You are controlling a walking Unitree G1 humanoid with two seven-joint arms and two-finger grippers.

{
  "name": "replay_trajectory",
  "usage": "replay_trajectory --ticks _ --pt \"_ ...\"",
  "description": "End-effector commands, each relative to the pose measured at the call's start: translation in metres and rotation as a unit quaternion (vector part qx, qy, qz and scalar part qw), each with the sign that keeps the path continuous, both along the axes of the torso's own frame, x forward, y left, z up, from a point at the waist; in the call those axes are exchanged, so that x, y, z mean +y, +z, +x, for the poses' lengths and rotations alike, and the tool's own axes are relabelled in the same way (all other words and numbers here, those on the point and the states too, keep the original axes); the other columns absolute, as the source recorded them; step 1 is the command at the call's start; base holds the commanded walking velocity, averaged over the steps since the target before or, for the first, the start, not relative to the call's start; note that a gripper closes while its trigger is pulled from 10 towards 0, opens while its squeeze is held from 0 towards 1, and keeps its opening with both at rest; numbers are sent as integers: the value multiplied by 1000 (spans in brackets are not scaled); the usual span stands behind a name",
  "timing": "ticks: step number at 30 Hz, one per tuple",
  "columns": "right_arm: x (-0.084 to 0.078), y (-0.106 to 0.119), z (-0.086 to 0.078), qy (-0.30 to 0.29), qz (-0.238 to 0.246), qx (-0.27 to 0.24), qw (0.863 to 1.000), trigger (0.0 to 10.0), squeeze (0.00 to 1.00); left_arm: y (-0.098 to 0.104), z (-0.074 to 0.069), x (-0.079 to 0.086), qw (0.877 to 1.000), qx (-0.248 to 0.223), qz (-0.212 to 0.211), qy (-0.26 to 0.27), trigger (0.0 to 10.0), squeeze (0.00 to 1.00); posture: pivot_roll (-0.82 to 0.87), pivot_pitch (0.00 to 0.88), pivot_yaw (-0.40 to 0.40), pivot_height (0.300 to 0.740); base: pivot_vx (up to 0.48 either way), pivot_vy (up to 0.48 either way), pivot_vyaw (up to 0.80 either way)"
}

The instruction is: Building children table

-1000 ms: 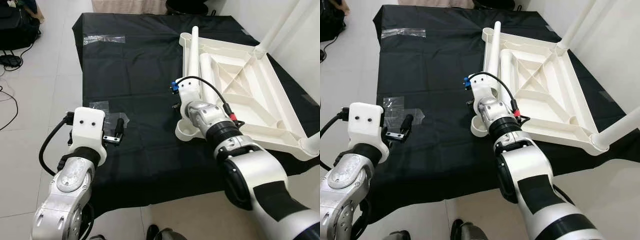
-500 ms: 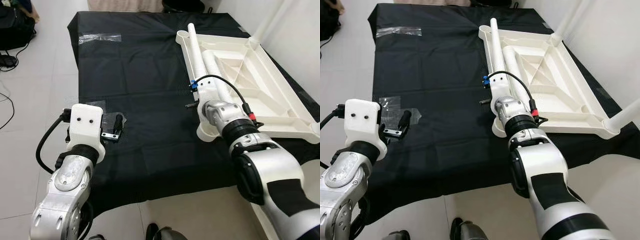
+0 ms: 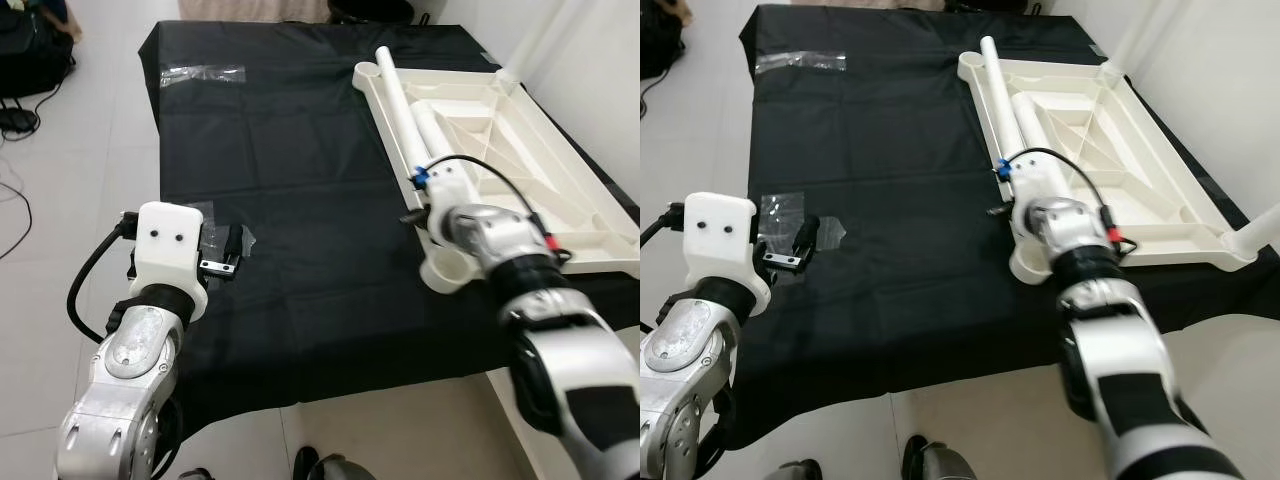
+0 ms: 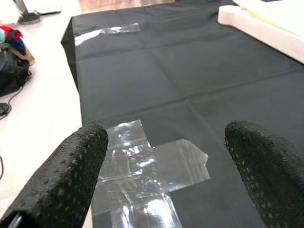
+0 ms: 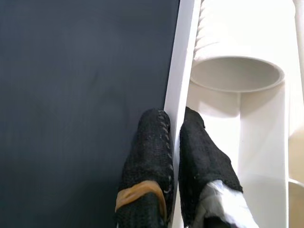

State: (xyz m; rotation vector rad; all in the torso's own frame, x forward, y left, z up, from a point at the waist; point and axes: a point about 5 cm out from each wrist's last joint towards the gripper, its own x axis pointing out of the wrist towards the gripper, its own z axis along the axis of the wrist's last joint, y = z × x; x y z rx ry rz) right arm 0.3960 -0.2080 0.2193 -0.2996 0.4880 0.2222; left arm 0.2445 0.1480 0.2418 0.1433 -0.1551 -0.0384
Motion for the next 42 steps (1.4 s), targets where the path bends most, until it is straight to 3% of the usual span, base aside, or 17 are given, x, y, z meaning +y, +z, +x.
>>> replay_trajectory --ticks 1,4,8,16,17,18,22,25,26,28,32,34,36,37,40,41,42 --pt "4 -15 -12 52 -1 53 997 0 0 -3 -1 -1 1000 4 4 -6 10000 0 2 247 -144 740 0 0 0" --pt "1 -16 -18 68 -4 61 996 0 0 -3 0 -1 1000 5 4 -7 10000 0 2 246 -140 740 0 0 0" --pt "3 -9 -51 222 5 81 972 0 0 -3 1 -3 1000 4 5 -13 10000 0 4 244 -138 740 0 0 0" --pt "-10 -4 -76 323 -6 101 941 0 0 -2 1 -2 1000 4 7 -12 10000 0 9 245 -137 740 0 0 0" --pt "-16 -4 -81 348 -20 101 932 0 0 -2 1 -1 1000 5 8 -12 10000 0 11 248 -138 740 0 0 0" --pt "-16 -4 -81 348 -20 101 932 0 0 -2 1 -1 1000 5 8 -12 10000 0 11 248 -138 740 0 0 0" --pt "-42 -3 -98 426 -42 131 894 0 0 -2 2 -1 1000 4 9 -12 10000 0 13 250 -137 740 0 0 0" --pt "-55 -3 -103 446 -62 141 882 0 0 -1 2 0 1000 4 9 -11 10000 0 14 251 -138 740 0 0 0" --pt "-55 -3 -103 446 -62 141 882 0 0 -1 2 0 1000 4 9 -11 10000 0 14 251 -138 740 0 0 0" --pt "-72 -4 -103 438 -101 166 878 0 0 -1 2 0 1000 3 9 -10 10000 0 14 251 -138 740 0 0 0" --pt "-75 -3 -95 443 -118 148 876 0 0 -1 2 0 1000 3 10 -10 10000 0 14 251 -137 740 0 0 0" --pt "-71 -3 -78 430 -172 95 881 0 0 -1 2 0 1000 4 11 -11 10000 0 18 253 -136 740 0 0 0" --pt "-61 0 -64 414 -191 49 889 0 0 -1 2 0 1000 4 11 -11 10000 0 21 253 -135 740 0 0 0" --pt "-61 0 -64 414 -191 49 889 0 0 -1 2 0 1000 4 11 -11 10000 0 21 253 -135 740 0 0 0" --pt "-37 12 -42 392 -214 -39 894 0 0 -1 2 0 1000 3 11 -11 10000 0 28 251 -139 740 0 0 0" --pt "-37 12 -42 392 -214 -39 894 0 0 -1 2 0 1000 3 11 -11 10000 0 28 251 -139 740 0 0 0" --pt "-26 20 -32 378 -235 -86 891 0 0 -1 2 0 1000 3 11 -10 10000 0 29 251 -139 740 0 0 0"
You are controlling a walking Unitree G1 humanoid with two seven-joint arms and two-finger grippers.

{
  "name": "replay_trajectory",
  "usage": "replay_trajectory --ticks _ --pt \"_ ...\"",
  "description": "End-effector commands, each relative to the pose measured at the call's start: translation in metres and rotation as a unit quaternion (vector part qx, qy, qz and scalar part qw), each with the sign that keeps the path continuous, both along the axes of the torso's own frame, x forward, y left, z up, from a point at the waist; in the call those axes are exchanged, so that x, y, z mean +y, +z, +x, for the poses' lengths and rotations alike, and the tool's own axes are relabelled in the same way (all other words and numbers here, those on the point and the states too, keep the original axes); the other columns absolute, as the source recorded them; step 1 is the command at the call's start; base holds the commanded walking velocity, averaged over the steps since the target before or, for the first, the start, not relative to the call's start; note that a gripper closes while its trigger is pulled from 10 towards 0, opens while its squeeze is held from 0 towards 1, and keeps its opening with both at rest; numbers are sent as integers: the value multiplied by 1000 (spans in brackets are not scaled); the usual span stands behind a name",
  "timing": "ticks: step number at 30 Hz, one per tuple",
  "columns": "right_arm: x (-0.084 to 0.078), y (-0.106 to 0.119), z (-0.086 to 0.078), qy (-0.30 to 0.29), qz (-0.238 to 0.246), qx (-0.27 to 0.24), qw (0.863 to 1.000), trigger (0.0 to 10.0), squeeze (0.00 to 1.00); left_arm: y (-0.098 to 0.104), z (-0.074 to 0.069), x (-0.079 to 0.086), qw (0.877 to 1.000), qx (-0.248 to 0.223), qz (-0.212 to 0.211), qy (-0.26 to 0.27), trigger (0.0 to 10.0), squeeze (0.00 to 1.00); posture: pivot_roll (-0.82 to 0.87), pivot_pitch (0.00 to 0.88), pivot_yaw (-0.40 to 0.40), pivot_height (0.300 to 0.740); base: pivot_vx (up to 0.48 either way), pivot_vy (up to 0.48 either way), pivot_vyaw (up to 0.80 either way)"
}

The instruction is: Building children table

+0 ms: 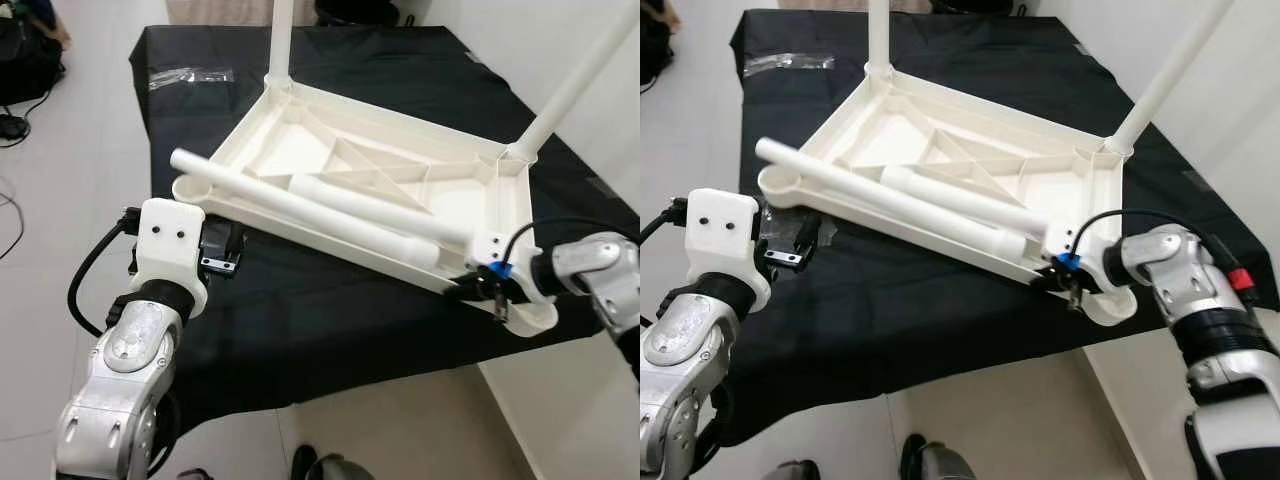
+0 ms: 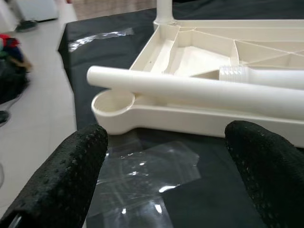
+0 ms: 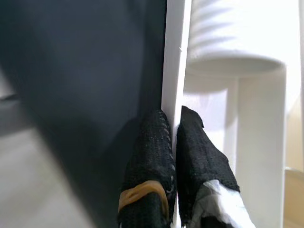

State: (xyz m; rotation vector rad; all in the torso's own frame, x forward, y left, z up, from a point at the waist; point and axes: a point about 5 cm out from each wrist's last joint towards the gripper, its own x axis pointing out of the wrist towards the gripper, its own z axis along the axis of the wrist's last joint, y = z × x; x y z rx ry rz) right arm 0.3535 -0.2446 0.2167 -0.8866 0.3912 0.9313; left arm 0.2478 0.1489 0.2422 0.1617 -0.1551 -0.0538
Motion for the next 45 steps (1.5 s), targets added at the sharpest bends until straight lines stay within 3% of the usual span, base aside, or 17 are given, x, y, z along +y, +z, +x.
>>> replay_trajectory --ticks 1,2,3,10,11,18,19,23,25,26,29,34,37,38,39,41,45 --pt "11 23 11 2 -4 -101 995 0 0 -1 -1 -1 1000 3 1 -3 10000 0 29 251 -139 740 0 0 0" --pt "14 26 14 3 -7 -120 993 0 0 -1 -1 -1 1000 2 0 -3 10000 0 29 251 -139 740 0 0 0" --pt "18 31 20 -5 -20 -143 990 10000 0 -1 -2 -1 1000 2 1 -3 10000 0 32 251 -142 740 0 0 0" --pt "18 38 29 -35 25 -128 991 10000 0 -1 -2 0 1000 2 2 0 10000 0 30 250 -140 740 0 0 0" --pt "19 40 31 -43 40 -130 990 10000 1000 -1 -2 0 1000 2 2 -1 10000 0 30 250 -140 740 0 0 0" --pt "19 34 33 -42 32 -151 987 10000 1000 -2 -1 0 1000 4 2 -2 10000 0 29 251 -138 740 0 0 0" --pt "17 32 33 -41 20 -147 988 10000 0 -2 -1 0 1000 4 1 -2 10000 0 28 251 -135 740 0 0 0" --pt "12 28 30 -31 10 -119 992 10000 0 -2 -1 0 1000 4 2 -3 10000 0 27 252 -136 740 0 0 0" --pt "14 40 30 -28 74 -127 989 10000 0 -2 -1 0 1000 3 2 -3 10000 0 27 253 -136 740 0 0 0" --pt "14 40 30 -28 74 -127 989 10000 0 -2 -1 0 1000 3 2 -3 10000 0 27 253 -136 740 0 0 0" --pt "22 62 23 21 235 -107 966 10000 0 -2 -1 0 1000 3 0 -4 10000 0 29 252 -133 740 0 0 0" --pt "25 71 18 44 304 -96 947 10000 0 -2 -1 0 1000 2 1 -5 10000 0 29 250 -131 740 0 0 0" --pt "35 79 21 8 382 -122 916 10000 0 -1 0 0 1000 -3 6 -7 10000 0 28 249 -128 740 0 0 0" --pt "43 78 24 -24 414 -151 897 10000 0 0 0 -1 1000 -6 6 -7 10000 0 27 248 -126 740 0 0 0" --pt "43 78 24 -24 414 -151 897 10000 0 0 0 -1 1000 -6 6 -7 10000 0 27 248 -126 740 0 0 0" --pt "54 71 23 -59 435 -190 878 10000 0 1 1 -1 1000 -10 7 -7 10000 0 24 245 -124 740 0 0 0" --pt "58 67 21 -64 434 -204 875 10000 0 1 1 -1 1000 -10 8 -7 10000 0 24 245 -124 740 0 0 0"
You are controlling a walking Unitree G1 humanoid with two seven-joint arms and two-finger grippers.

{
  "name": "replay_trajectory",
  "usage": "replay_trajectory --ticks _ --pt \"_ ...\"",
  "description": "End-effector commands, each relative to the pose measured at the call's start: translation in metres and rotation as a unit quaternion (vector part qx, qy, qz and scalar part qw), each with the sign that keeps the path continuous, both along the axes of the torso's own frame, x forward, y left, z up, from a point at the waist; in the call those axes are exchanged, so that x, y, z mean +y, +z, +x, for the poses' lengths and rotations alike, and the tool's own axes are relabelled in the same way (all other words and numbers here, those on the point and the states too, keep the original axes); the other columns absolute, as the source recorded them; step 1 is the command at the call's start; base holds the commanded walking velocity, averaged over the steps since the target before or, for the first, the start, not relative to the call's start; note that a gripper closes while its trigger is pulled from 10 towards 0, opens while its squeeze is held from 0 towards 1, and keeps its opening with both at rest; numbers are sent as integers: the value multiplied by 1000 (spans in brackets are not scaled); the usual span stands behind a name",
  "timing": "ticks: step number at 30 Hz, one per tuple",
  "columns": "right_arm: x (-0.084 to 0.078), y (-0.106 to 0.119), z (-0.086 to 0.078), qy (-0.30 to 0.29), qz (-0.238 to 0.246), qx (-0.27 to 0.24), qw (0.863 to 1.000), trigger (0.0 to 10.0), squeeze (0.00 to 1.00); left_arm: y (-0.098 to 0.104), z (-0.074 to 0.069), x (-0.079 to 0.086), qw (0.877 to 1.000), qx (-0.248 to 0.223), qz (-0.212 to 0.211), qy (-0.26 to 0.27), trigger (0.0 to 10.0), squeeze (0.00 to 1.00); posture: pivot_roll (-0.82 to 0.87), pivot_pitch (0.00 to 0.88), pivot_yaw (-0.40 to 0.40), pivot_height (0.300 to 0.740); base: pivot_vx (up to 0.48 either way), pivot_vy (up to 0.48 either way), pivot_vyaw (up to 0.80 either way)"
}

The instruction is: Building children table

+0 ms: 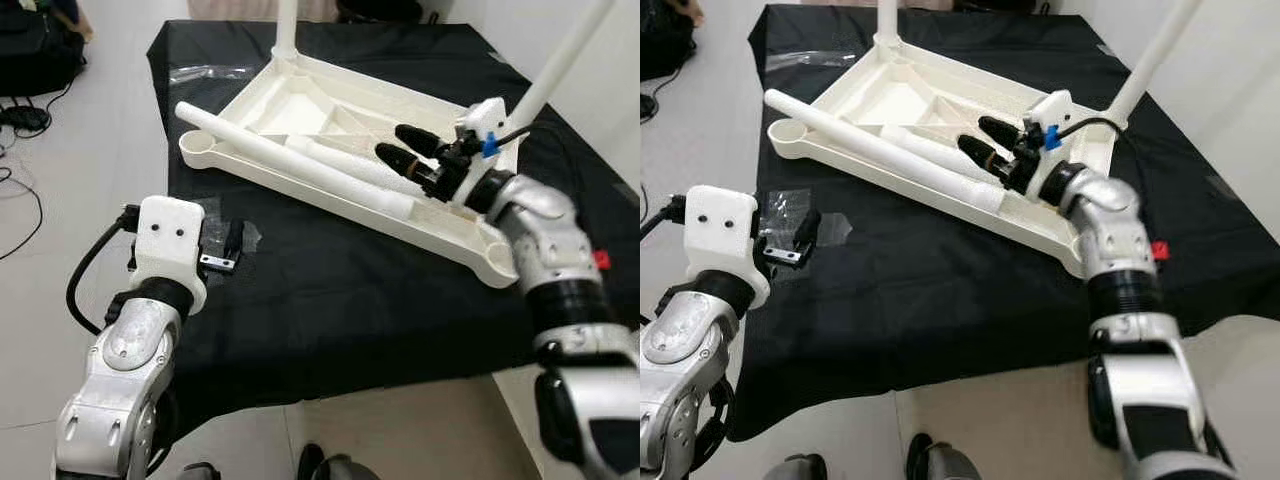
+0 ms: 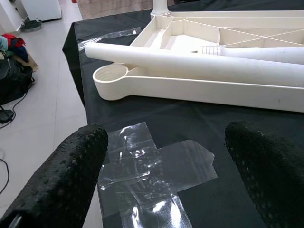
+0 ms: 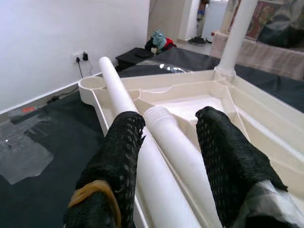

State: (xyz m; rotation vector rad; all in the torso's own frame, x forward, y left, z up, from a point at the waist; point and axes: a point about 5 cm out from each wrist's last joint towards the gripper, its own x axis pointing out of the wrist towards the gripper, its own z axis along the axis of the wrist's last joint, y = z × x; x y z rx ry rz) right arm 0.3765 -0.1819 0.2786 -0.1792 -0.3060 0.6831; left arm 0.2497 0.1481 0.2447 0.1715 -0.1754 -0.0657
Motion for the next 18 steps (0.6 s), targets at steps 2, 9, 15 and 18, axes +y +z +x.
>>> replay_trajectory --ticks 2,9,15,18 --pt "2 -2 -6 -28 25 -21 999 10000 0 0 0 -1 1000 -5 7 2 10000 0 26 242 -123 740 0 0 0" --pt "14 -10 -18 -100 93 -41 990 10000 0 6 3 0 999 -29 30 1 10000 0 31 218 -120 740 0 -252 0" --pt "12 -5 -19 -108 89 -47 989 10000 0 6 3 -1 999 -30 34 0 10000 0 29 210 -119 740 0 -469 0" --pt "13 -5 -20 -109 88 -46 989 10000 0 6 4 -1 999 -31 36 -1 10000 0 29 207 -119 740 0 -472 0"
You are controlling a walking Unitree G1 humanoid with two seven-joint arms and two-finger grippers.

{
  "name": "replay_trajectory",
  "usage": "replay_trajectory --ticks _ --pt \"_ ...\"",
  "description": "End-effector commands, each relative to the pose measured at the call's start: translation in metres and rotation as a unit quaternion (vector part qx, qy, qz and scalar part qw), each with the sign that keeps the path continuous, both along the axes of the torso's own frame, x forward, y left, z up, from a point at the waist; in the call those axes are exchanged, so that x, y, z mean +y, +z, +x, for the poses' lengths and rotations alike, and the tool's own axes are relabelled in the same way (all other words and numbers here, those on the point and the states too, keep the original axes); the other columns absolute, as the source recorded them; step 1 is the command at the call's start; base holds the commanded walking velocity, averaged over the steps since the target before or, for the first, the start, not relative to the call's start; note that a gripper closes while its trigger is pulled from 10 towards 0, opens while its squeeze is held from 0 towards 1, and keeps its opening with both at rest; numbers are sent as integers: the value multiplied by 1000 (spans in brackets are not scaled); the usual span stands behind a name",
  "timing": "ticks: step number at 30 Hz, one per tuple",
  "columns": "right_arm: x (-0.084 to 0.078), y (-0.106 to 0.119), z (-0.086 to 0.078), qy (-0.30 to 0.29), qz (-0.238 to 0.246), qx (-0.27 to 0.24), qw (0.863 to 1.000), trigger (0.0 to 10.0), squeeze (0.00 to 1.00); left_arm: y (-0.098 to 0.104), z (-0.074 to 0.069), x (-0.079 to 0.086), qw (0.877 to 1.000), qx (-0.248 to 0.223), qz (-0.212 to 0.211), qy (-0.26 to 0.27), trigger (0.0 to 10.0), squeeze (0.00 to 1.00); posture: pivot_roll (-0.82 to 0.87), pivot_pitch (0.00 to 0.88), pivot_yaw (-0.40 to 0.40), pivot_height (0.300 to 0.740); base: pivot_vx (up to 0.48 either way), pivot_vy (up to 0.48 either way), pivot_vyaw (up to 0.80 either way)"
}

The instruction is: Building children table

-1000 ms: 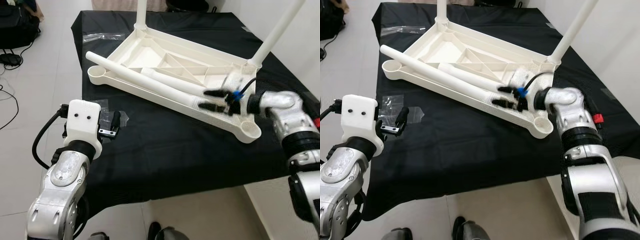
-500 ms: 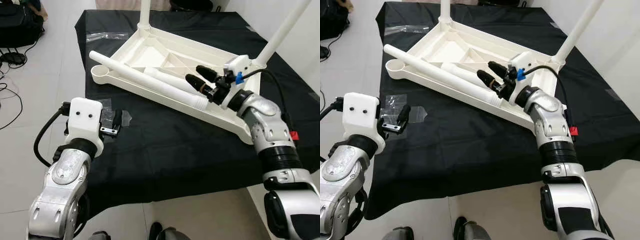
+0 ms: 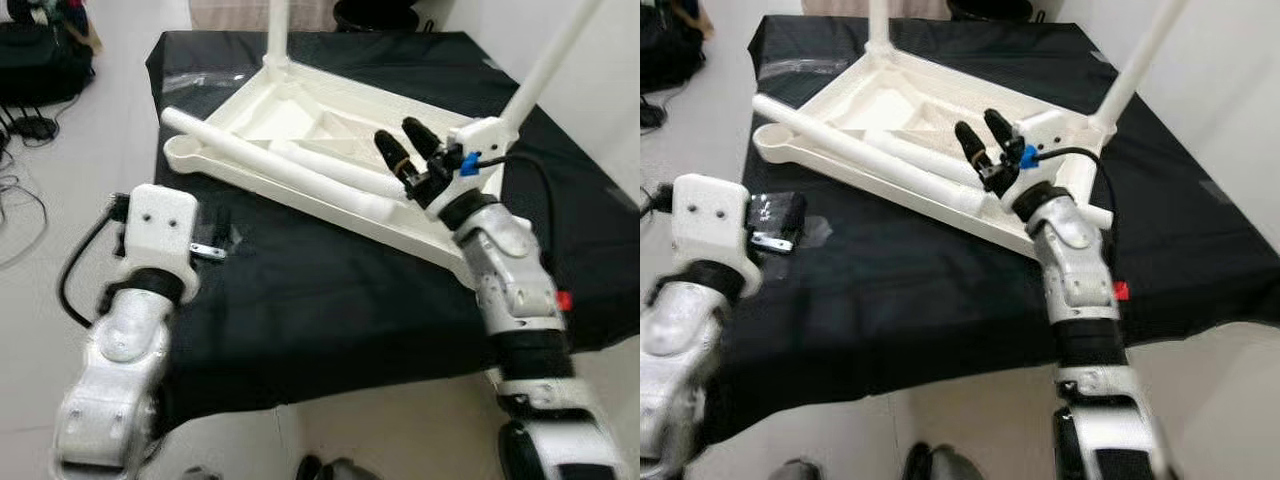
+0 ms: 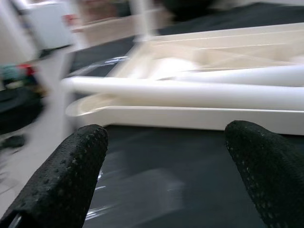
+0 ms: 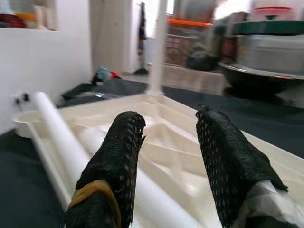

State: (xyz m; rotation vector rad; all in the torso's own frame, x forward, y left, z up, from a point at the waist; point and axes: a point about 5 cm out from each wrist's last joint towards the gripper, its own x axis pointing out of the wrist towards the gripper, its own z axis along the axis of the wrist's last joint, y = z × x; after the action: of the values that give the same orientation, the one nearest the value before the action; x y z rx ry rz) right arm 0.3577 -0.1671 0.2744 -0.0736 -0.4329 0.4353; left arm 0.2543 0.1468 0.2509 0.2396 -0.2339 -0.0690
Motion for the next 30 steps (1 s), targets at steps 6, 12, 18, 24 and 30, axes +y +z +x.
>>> replay_trajectory --ticks 6,12,18,24,30 --pt "3 -1 -5 2 -2 4 1000 10000 0 -1 0 0 1000 -1 5 0 10000 0 30 202 -117 740 0 -480 0" --pt "8 -4 -10 17 10 23 1000 10000 0 -2 2 1 1000 3 -16 6 10000 0 31 197 -115 740 0 0 0" --pt "12 -1 -11 27 -10 14 999 10000 0 -4 1 1 1000 6 -18 7 10000 0 28 195 -118 740 0 0 0" --pt "20 -4 -15 38 -44 11 998 10000 0 -6 0 0 1000 8 -22 6 10000 0 30 197 -122 740 0 0 667" --pt "21 -4 -15 37 -49 11 998 10000 0 -7 0 1 1000 10 -26 8 10000 0 29 202 -123 740 0 0 800"
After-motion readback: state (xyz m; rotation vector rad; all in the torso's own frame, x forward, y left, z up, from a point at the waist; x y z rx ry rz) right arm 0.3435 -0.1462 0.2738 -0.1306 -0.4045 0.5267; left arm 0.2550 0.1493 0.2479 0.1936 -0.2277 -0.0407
